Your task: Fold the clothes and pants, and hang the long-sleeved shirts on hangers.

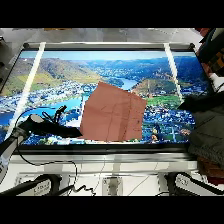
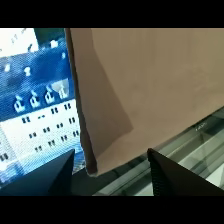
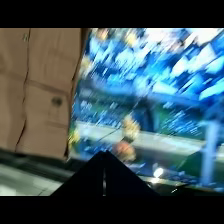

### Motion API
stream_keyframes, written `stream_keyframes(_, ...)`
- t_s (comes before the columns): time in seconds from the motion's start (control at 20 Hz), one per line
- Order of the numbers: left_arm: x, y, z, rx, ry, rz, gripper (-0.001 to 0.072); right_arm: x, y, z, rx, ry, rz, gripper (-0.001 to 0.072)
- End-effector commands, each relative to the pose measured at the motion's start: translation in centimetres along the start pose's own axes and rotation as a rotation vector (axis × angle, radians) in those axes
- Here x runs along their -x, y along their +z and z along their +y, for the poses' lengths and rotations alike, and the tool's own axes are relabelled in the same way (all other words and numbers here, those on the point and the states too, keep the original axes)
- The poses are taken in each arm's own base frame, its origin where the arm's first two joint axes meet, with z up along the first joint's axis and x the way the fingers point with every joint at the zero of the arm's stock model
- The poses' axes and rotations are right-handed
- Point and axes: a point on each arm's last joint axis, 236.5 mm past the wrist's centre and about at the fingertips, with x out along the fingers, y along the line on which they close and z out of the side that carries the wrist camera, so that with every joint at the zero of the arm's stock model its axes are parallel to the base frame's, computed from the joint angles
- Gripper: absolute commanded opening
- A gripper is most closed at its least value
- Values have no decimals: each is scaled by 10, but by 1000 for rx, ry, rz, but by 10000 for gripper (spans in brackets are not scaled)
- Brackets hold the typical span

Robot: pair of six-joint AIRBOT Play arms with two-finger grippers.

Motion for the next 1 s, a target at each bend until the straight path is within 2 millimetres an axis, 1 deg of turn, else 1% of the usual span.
stream_keyframes(0.0,-6,0,2,16,-5,4,505,-63,-68,14,-54,172,166,17)
stream_keyframes(0.05,-10,-4,2,39,-16,27,505,-77,-83,14,-75,177,198,18)
stream_keyframes(0.1,-15,-9,1,54,-35,51,505,-92,-96,14,-98,177,221,40)
stream_keyframes(0.15,-19,-11,-1,77,-58,63,504,-103,-107,15,-127,181,236,146)
stream_keyframes(0.2,-23,-9,-4,106,-87,60,504,-114,-115,22,-151,204,243,304)
stream_keyframes(0.25,-26,-5,-8,129,-110,50,502,-123,-120,30,-172,229,239,376)
stream_keyframes(0.3,-27,-2,-10,129,-129,39,463,-132,-121,35,-184,236,229,381)
stream_keyframes(0.35,-29,0,-12,126,-145,32,386,-141,-123,39,-194,234,223,382)
stream_keyframes(0.4,-30,1,-13,130,-155,27,321,-151,-125,39,-215,207,220,387)
stream_keyframes(0.45,-31,2,-14,137,-161,23,280,-160,-126,38,-227,182,221,390)
stream_keyframes(0.5,-31,3,-14,138,-162,22,199,-167,-125,40,-225,176,218,391)
stream_keyframes(0.55,-31,3,-14,138,-162,22,95,-173,-121,45,-246,193,212,391)
stream_keyframes(0.6,-31,3,-15,135,-163,22,8,-180,-119,50,-272,210,209,391)
stream_keyframes(0.7,-31,3,-14,119,-163,21,7,-194,-122,42,-304,189,228,393)
stream_keyframes(0.75,-31,3,-15,119,-163,21,7,-201,-125,41,-343,201,245,396)
stream_keyframes(0.85,-31,3,-15,119,-163,21,7,-208,-127,50,-374,259,266,410)
stream_keyframes(0.9,-31,3,-15,119,-163,21,6,-210,-128,54,-383,278,276,409)
stream_keyframes(0.95,-31,3,-15,119,-163,21,6,-212,-128,55,-357,279,270,397)
